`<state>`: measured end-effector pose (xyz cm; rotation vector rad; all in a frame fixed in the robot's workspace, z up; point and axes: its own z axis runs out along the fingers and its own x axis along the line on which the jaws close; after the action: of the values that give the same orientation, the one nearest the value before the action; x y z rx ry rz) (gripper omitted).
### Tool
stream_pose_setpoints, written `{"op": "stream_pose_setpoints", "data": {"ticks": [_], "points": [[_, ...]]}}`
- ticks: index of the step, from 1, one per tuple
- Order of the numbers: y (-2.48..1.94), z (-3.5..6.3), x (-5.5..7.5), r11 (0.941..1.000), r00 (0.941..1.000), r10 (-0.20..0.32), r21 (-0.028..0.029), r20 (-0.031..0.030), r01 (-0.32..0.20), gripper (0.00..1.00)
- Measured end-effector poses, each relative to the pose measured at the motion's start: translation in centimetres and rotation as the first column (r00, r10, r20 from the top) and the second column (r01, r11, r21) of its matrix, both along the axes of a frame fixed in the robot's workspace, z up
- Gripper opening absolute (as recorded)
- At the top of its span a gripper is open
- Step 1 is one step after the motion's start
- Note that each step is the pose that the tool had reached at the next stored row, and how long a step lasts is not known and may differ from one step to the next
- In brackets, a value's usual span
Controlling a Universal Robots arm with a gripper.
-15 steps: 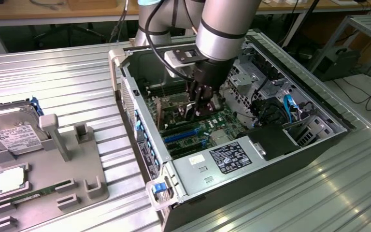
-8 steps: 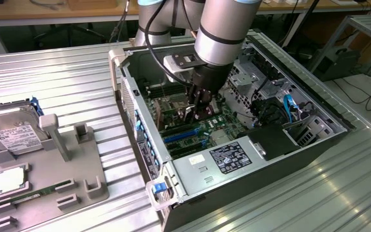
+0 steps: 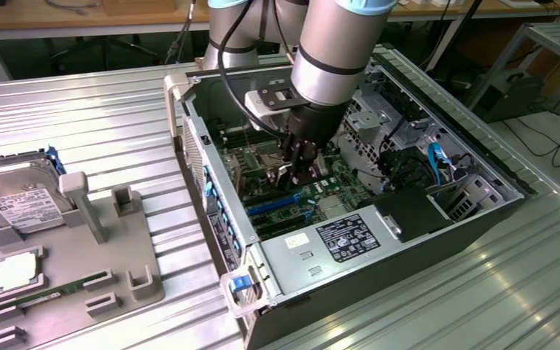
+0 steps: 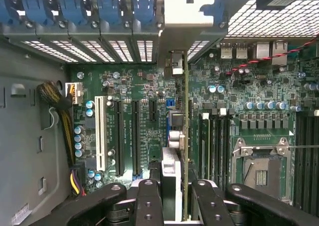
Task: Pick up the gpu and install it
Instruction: 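Insert the gpu into the slot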
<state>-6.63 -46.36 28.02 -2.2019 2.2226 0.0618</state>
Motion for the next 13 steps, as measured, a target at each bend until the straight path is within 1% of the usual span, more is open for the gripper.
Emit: {"op": "stream_pose_setpoints", "data": {"ticks": [3,8,13], "points": [[-0.07,-0.29,0.0,1.0,1.0,0.0,0.0001,-0.0001,0.0,0.28],[-0.15,-1.1,0.0,1.0,1.0,0.0,0.0002,0.0,0.0,0.28],[-0.15,-1.31,-0.3,1.0,1.0,0.0,0.0,-0.0002,0.0,0.28]]}}
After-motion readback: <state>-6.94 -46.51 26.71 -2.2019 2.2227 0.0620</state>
